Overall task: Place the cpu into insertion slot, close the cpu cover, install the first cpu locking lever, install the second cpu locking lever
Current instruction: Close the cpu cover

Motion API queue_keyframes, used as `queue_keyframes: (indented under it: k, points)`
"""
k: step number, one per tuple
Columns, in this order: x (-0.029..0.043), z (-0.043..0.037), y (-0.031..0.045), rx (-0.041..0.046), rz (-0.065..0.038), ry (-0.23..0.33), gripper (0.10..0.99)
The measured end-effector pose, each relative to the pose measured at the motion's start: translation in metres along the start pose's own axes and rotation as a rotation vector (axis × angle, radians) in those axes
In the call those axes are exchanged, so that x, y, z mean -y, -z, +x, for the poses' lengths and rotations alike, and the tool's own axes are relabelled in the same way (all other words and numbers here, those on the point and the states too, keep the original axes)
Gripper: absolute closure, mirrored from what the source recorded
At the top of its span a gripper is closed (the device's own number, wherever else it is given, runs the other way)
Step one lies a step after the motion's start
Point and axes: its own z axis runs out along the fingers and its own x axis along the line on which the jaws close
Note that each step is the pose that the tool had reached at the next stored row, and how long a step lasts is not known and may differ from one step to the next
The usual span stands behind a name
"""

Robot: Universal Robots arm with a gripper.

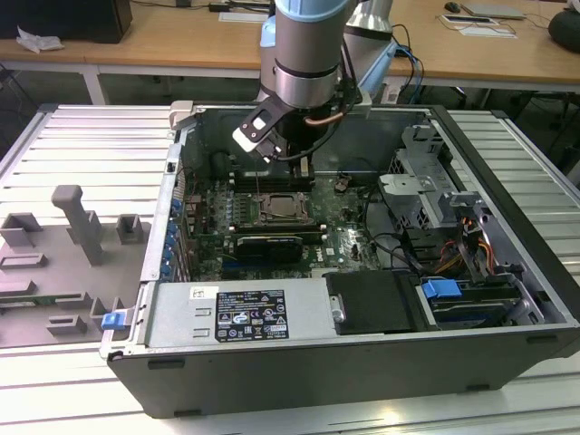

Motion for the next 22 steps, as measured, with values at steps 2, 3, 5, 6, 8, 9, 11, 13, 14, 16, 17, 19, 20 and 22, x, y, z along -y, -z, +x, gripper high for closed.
queue_keyframes:
  k: [2, 3, 5, 6, 8, 9, 11, 13, 14, 16, 17, 19, 20, 22]
  points:
    - [0.0018, -0.0005, -0.0048, 0.0000, 0.000, 0.000, 0.980]
    - [0.0031, -0.0007, -0.0068, -0.0002, 0.000, 0.001, 0.980]
    - [0.0082, -0.0011, -0.0107, -0.0002, 0.000, 0.001, 0.980]
    - [0.0097, -0.0013, -0.0126, -0.0001, 0.000, 0.002, 0.980]
    - [0.0126, -0.0020, -0.0185, -0.0004, 0.001, 0.007, 0.980]
    - [0.0134, -0.0022, -0.0200, -0.0009, 0.002, 0.014, 0.980]
    - [0.0151, -0.0027, -0.0225, -0.0019, 0.004, 0.034, 0.980]
    - [0.0186, -0.0029, -0.0237, -0.0023, 0.006, 0.048, 0.980]
    - [0.0216, -0.0029, -0.0243, -0.0026, 0.006, 0.053, 0.980]
    - [0.0259, -0.0029, -0.0251, -0.0028, 0.006, 0.057, 0.980]
    - [0.0269, -0.0029, -0.0255, -0.0029, 0.006, 0.058, 0.980]
    - [0.0299, -0.0030, -0.0272, -0.0030, 0.007, 0.060, 0.980]
    - [0.0306, -0.0031, -0.0277, -0.0031, 0.007, 0.061, 0.980]
    - [0.0322, -0.0034, -0.0303, -0.0031, 0.007, 0.063, 0.980]
